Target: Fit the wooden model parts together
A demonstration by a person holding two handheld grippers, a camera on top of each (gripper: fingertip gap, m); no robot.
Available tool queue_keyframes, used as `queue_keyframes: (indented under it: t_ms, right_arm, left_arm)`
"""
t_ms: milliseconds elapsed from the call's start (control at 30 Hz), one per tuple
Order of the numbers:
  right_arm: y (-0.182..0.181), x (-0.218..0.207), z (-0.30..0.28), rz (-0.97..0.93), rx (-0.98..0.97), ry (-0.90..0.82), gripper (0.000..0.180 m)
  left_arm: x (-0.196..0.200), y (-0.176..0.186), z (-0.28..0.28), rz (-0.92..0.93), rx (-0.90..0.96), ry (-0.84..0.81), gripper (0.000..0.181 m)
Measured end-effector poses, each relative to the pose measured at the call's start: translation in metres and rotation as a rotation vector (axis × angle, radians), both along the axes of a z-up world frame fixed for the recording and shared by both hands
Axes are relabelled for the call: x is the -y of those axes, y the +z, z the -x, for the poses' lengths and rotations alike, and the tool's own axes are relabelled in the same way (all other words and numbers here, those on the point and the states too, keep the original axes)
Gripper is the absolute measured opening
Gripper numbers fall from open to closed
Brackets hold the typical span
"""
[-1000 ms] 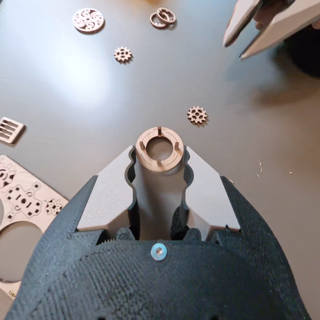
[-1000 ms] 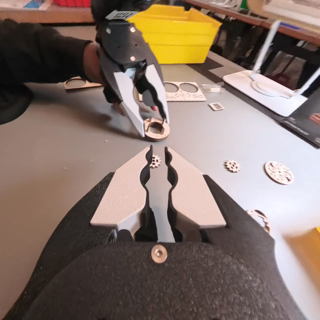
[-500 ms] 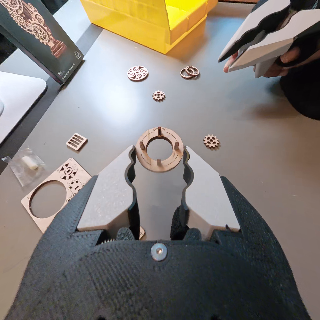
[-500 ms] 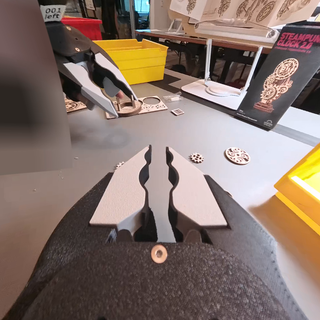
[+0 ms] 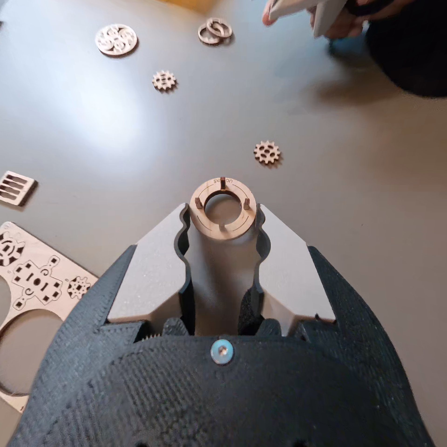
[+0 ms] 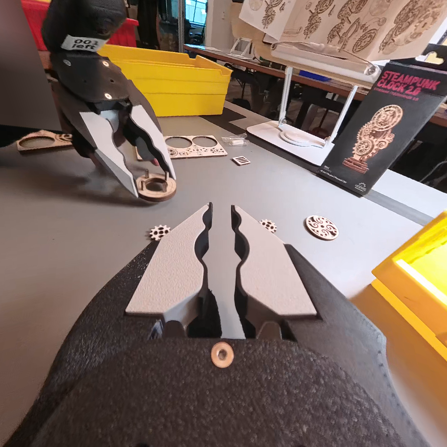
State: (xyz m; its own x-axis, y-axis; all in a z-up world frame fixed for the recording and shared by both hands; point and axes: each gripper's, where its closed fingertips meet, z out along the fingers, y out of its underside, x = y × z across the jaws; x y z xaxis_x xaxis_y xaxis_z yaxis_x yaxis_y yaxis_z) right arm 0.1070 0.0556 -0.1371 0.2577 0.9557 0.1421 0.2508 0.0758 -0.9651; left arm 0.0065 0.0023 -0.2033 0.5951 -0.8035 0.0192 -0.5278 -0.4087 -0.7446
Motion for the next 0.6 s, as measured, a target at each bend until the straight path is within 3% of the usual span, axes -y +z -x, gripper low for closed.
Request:
queue_keyframes:
  t_ms: [167, 300, 367, 467, 600]
  right_arm:
    - [-0.006, 0.013, 0.008, -0.054, 0.046, 0.064, 0.013]
    - [-0.006, 0.017, 0.009, -0.088, 0.05, 0.08, 0.013]
    - [-0.005, 0.019, 0.008, -0.074, 0.043, 0.094, 0.015]
    - [-0.004, 0.023, 0.007, -0.037, 0.032, 0.123, 0.02]
    - [-0.01, 0.029, 0.007, -0.036, 0.067, 0.147, 0.027]
  left_arm:
    - [0.005, -0.009, -0.002, 0.035, -0.04, -0.021, 0.055]
    - [0.009, -0.002, 0.003, 0.041, -0.031, -0.034, 0.084]
    - [0.011, 0.018, 0.016, 0.009, 0.01, -0.01, 0.085]
    - [0.021, 0.055, 0.041, -0.024, 0.164, 0.085, 0.082]
    - [0.039, 0.072, 0.061, -0.097, 0.264, 0.279, 0.08]
